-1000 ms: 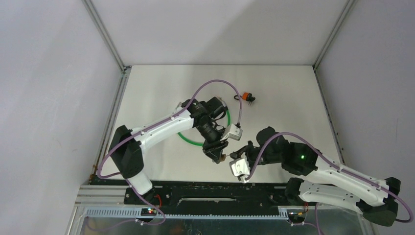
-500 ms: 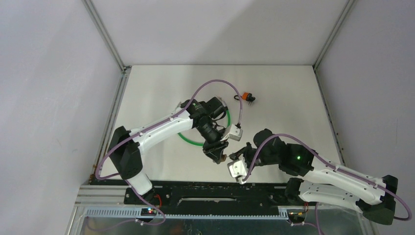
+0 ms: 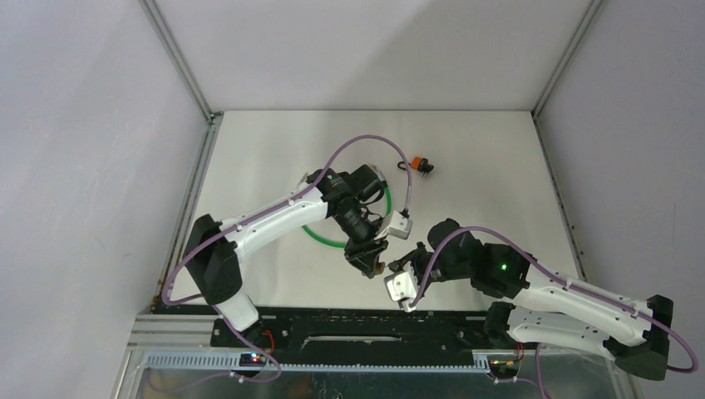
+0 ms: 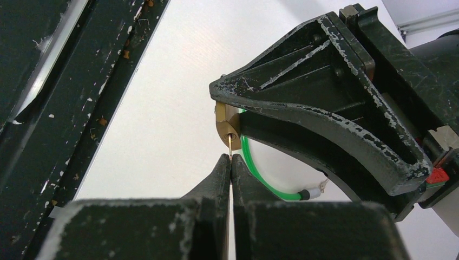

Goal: Unlock with the key

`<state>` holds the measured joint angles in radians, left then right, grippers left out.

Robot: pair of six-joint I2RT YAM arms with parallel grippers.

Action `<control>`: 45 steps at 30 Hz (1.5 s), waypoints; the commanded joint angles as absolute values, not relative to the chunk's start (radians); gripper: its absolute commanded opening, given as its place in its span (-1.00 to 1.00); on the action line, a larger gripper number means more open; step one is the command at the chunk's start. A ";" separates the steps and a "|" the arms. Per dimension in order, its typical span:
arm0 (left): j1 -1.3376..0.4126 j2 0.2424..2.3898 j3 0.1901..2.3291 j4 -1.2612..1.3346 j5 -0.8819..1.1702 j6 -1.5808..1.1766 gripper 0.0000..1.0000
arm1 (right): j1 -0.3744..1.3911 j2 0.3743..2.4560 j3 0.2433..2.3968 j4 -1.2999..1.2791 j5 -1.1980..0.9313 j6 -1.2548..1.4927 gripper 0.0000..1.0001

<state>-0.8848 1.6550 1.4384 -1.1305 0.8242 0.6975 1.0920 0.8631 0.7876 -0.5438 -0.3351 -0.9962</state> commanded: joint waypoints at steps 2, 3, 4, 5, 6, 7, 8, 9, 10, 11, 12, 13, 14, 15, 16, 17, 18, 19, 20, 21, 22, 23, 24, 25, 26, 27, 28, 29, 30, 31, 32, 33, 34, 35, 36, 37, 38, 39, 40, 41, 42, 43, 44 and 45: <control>-0.892 1.607 1.470 -1.117 0.874 0.697 -1.00 | 1.101 0.863 0.784 -0.506 -0.345 -0.979 -1.00; -0.893 1.609 1.470 -1.117 0.874 0.697 -1.00 | 1.101 0.862 0.785 -0.508 -0.347 -0.977 -1.00; -0.892 1.609 1.470 -1.117 0.874 0.698 -1.00 | 1.100 0.862 0.785 -0.508 -0.350 -0.976 -1.00; -0.891 1.609 1.470 -1.118 0.875 0.699 -1.00 | 1.100 0.861 0.784 -0.509 -0.352 -0.975 -1.00; -0.891 1.611 1.470 -1.117 0.875 0.700 -1.00 | 1.099 0.860 0.784 -0.508 -0.354 -0.973 -1.00; -0.891 1.610 1.470 -1.117 0.876 0.700 -1.00 | 1.099 0.860 0.784 -0.507 -0.356 -0.971 -1.00; -0.892 1.608 1.470 -1.117 0.876 0.701 -1.00 | 1.099 0.859 0.782 -0.502 -0.357 -0.968 -1.00; -0.892 1.609 1.470 -1.116 0.877 0.700 -1.00 | 1.099 0.858 0.777 -0.497 -0.360 -0.967 -1.00; -0.891 1.608 1.470 -1.116 0.879 0.701 -1.00 | 1.099 0.858 0.773 -0.491 -0.359 -0.966 -1.00; -0.891 1.609 1.471 -1.117 0.881 0.700 -1.00 | 1.099 0.860 0.772 -0.487 -0.357 -0.962 -1.00; -0.892 1.610 1.471 -1.116 0.883 0.699 -1.00 | 1.099 0.860 0.770 -0.482 -0.355 -0.956 -1.00; -0.892 1.610 1.471 -1.116 0.883 0.698 -1.00 | 1.099 0.862 0.770 -0.477 -0.352 -0.952 -1.00; -0.891 1.610 1.471 -1.116 0.886 0.698 -1.00 | 1.101 0.862 0.770 -0.474 -0.350 -0.947 -1.00; -0.891 1.610 1.471 -1.116 0.888 0.699 -1.00 | 1.100 0.862 0.771 -0.469 -0.349 -0.941 -1.00; -0.891 1.611 1.472 -1.115 0.889 0.697 -1.00 | 1.101 0.863 0.770 -0.467 -0.350 -0.937 -1.00; -0.891 1.613 1.473 -1.115 0.891 0.697 -1.00 | 1.101 0.865 0.771 -0.464 -0.348 -0.933 -1.00; -0.892 1.615 1.474 -1.115 0.892 0.696 -1.00 | 1.103 0.866 0.770 -0.462 -0.346 -0.929 -1.00; -0.892 1.615 1.476 -1.114 0.895 0.696 -1.00 | 1.104 0.869 0.771 -0.462 -0.344 -0.927 -1.00; -0.893 1.617 1.476 -1.115 0.898 0.695 -1.00 | 1.105 0.872 0.771 -0.460 -0.343 -0.925 -1.00; -0.892 1.620 1.478 -1.116 0.899 0.695 -1.00 | 1.107 0.874 0.770 -0.460 -0.342 -0.924 -1.00; -0.892 1.621 1.480 -1.116 0.900 0.695 -1.00 | 1.111 0.877 0.771 -0.460 -0.341 -0.921 -1.00; -0.891 1.622 1.481 -1.117 0.901 0.695 -1.00 | 1.115 0.880 0.771 -0.457 -0.338 -0.918 -1.00; -0.891 1.624 1.482 -1.118 0.904 0.695 -1.00 | 1.117 0.883 0.770 -0.454 -0.333 -0.915 -1.00; -0.892 1.624 1.483 -1.118 0.905 0.694 -1.00 | 1.121 0.890 0.770 -0.453 -0.328 -0.914 -1.00; -0.891 1.624 1.483 -1.118 0.909 0.693 -1.00 | 1.126 0.894 0.771 -0.449 -0.322 -0.910 -1.00; -0.891 1.625 1.485 -1.119 0.910 0.692 -1.00 | 1.130 0.899 0.770 -0.447 -0.315 -0.907 -1.00; -0.891 1.626 1.484 -1.119 0.912 0.693 -1.00 | 1.135 0.904 0.770 -0.445 -0.309 -0.906 -1.00; -0.891 1.626 1.485 -1.119 0.912 0.692 -1.00 | 1.138 0.908 0.770 -0.441 -0.301 -0.903 -1.00; -0.892 1.626 1.485 -1.119 0.912 0.692 -1.00 | 1.143 0.913 0.770 -0.439 -0.295 -0.901 -1.00; -0.891 1.626 1.484 -1.119 0.915 0.692 -1.00 | 1.145 0.915 0.770 -0.436 -0.289 -0.898 -1.00; -0.892 1.626 1.483 -1.119 0.915 0.692 -1.00 | 1.149 0.917 0.767 -0.428 -0.277 -0.896 -1.00; -0.891 1.626 1.483 -1.118 0.917 0.691 -1.00 | 1.151 0.917 0.762 -0.419 -0.269 -0.895 -1.00; -0.891 1.626 1.485 -1.119 0.920 0.690 -1.00 | 1.156 0.919 0.759 -0.411 -0.259 -0.893 -1.00; -0.891 1.626 1.485 -1.120 0.922 0.690 -1.00 | 1.159 0.922 0.757 -0.402 -0.249 -0.889 -1.00; -0.891 1.625 1.486 -1.119 0.924 0.690 -1.00 | 1.162 0.927 0.756 -0.393 -0.237 -0.883 -1.00; -0.892 1.625 1.486 -1.120 0.925 0.690 -1.00 | 1.166 0.931 0.755 -0.388 -0.226 -0.878 -1.00; -0.891 1.626 1.486 -1.120 0.927 0.690 -1.00 | 1.170 0.935 0.755 -0.381 -0.217 -0.875 -1.00; -0.891 1.625 1.486 -1.122 0.928 0.691 -1.00 | 1.172 0.935 0.752 -0.376 -0.209 -0.874 -1.00; -0.891 1.626 1.484 -1.122 0.927 0.691 -1.00 | 1.176 0.933 0.748 -0.369 -0.198 -0.874 -1.00; -0.891 1.625 1.483 -1.124 0.927 0.690 -1.00 | 1.180 0.931 0.745 -0.366 -0.189 -0.876 -1.00; -0.891 1.626 1.482 -1.123 0.927 0.690 -1.00 | 1.183 0.931 0.744 -0.365 -0.182 -0.879 -1.00; -0.892 1.627 1.482 -1.121 0.923 0.688 -1.00 | 1.187 0.931 0.744 -0.366 -0.173 -0.883 -1.00; -0.892 1.629 1.483 -1.115 0.915 0.675 -1.00 | 1.194 0.931 0.744 -0.368 -0.160 -0.890 -1.00; -0.892 1.634 1.487 -1.112 0.903 0.662 -1.00 | 1.207 0.931 0.744 -0.369 -0.139 -0.900 -1.00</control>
